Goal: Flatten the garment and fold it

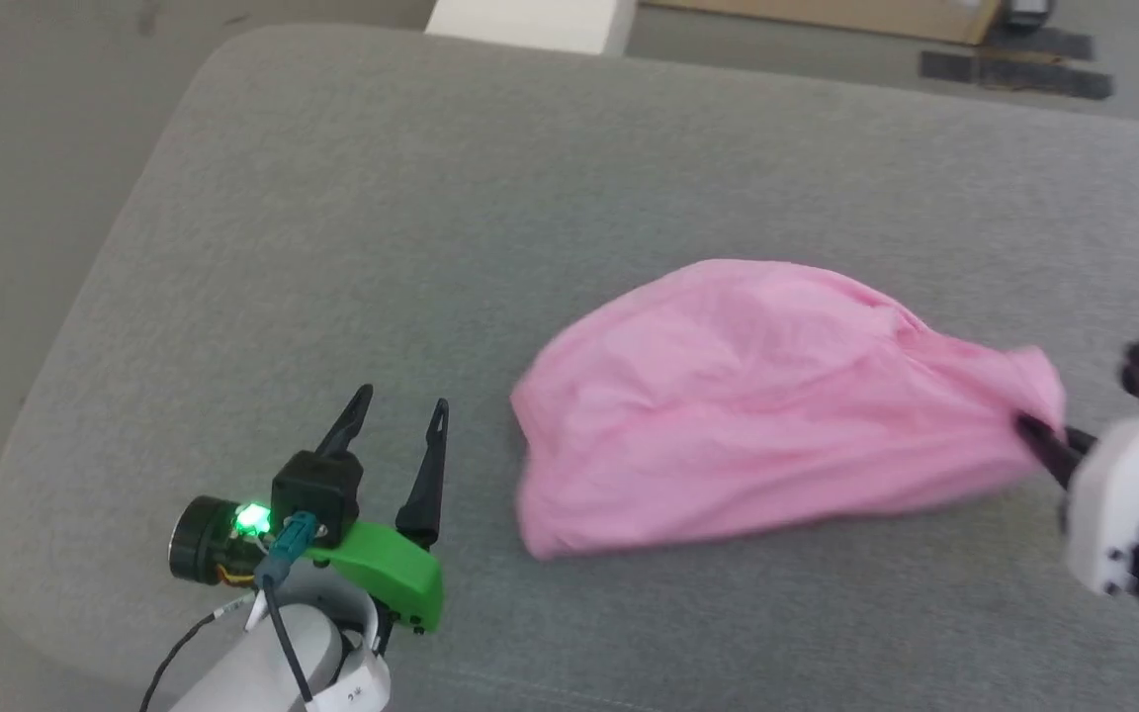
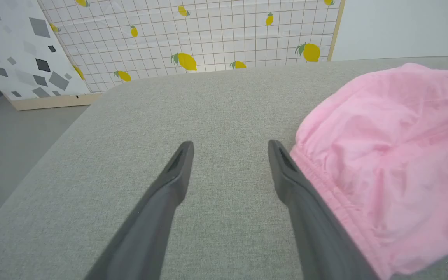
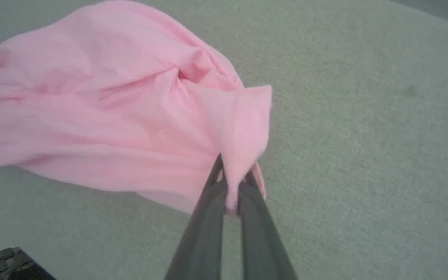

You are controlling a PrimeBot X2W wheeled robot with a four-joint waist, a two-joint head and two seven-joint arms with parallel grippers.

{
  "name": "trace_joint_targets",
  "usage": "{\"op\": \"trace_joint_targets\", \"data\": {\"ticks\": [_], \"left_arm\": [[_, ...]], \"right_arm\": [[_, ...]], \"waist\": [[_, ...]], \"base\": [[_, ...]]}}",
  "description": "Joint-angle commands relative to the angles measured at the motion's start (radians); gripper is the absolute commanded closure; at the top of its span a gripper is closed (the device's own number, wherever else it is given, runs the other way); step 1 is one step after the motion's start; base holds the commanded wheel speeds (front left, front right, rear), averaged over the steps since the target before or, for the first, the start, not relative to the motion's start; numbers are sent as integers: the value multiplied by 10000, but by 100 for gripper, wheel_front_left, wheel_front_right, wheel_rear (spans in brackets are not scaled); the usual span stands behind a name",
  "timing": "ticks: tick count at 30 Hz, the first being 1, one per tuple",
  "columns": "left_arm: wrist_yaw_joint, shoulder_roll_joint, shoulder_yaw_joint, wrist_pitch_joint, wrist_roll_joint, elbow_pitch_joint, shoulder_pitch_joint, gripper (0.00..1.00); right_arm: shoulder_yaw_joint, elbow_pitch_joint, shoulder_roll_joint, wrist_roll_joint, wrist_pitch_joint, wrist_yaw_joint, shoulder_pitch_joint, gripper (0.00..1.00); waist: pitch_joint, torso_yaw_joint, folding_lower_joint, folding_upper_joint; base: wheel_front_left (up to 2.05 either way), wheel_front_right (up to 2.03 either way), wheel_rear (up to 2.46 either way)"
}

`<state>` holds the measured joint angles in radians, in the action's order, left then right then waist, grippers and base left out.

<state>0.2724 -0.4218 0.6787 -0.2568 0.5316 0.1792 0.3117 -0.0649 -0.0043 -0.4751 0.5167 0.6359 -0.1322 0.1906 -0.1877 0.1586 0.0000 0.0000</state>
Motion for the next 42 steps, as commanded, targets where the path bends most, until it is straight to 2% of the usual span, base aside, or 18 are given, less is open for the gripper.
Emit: {"op": "trace_joint_targets", "data": {"ticks": [1, 8, 14, 15, 16, 19, 23, 28, 32, 37, 42], "left_arm": [[-43, -75, -33, -42, 66, -27, -139, 0], [-47, -45, 28, 11, 181, -139, -252, 0], [-74, -22, 67, 29, 227, -150, -203, 0], [-73, -19, 67, 38, 237, -151, -192, 0], [-76, -11, 72, 59, 252, -157, -173, 0], [-100, -14, 74, 125, 305, -212, -125, 0], [-131, -20, 5, 227, 468, -395, -79, 0], [-215, 7, -62, 488, 749, -800, 18, 0], [-323, 6, -37, 1013, 1061, -1130, 114, 0], [-729, -148, 265, 2350, 1396, -1604, 679, 0], [-1437, -465, 908, 4838, 1840, -1646, 1747, 0]], "right_arm": [[374, -234, -23, -7, 482, 15, -405, 100], [2680, -1173, 657, -1121, 2971, 15, -2042, 100], [3212, -1337, 1484, -1903, 3520, 15, -2554, 100], [3270, -1369, 1583, -2018, 3338, 15, -2487, 70], [3342, -1367, 1708, -2176, 3041, 15, -2360, 0], [3163, -1398, 1809, -2364, 2054, 15, -1974, 0], [2787, -1432, 1765, -2254, 209, 15, -1368, 0], [2357, -1456, 1615, -2310, -2844, 15, -1071, 0], [2407, -1310, 2045, -2614, -4865, 15, -1276, 0], [2889, -1299, 2970, -3314, -6342, 15, -1539, 0], [3107, -1249, 3522, -3859, -6840, 15, -1560, 0]], "waist": [[525, -636, 0, 0], [567, -890, 0, 0], [497, -882, 0, 0], [493, -888, 0, 0], [507, -902, 0, 0], [592, -988, 0, 0], [712, -1170, 0, 0], [733, -1422, 0, 0], [617, -1665, 0, 0], [233, -2017, 0, 0], [-261, -2369, 0, 0]], "base": [[0, 0, 0], [0, 0, 0], [0, 0, 0], [0, 0, 0], [0, 0, 0], [0, 0, 0], [0, 0, 0], [0, 0, 0], [0, 0, 0], [0, 0, 0], [0, 0, 0]]}}
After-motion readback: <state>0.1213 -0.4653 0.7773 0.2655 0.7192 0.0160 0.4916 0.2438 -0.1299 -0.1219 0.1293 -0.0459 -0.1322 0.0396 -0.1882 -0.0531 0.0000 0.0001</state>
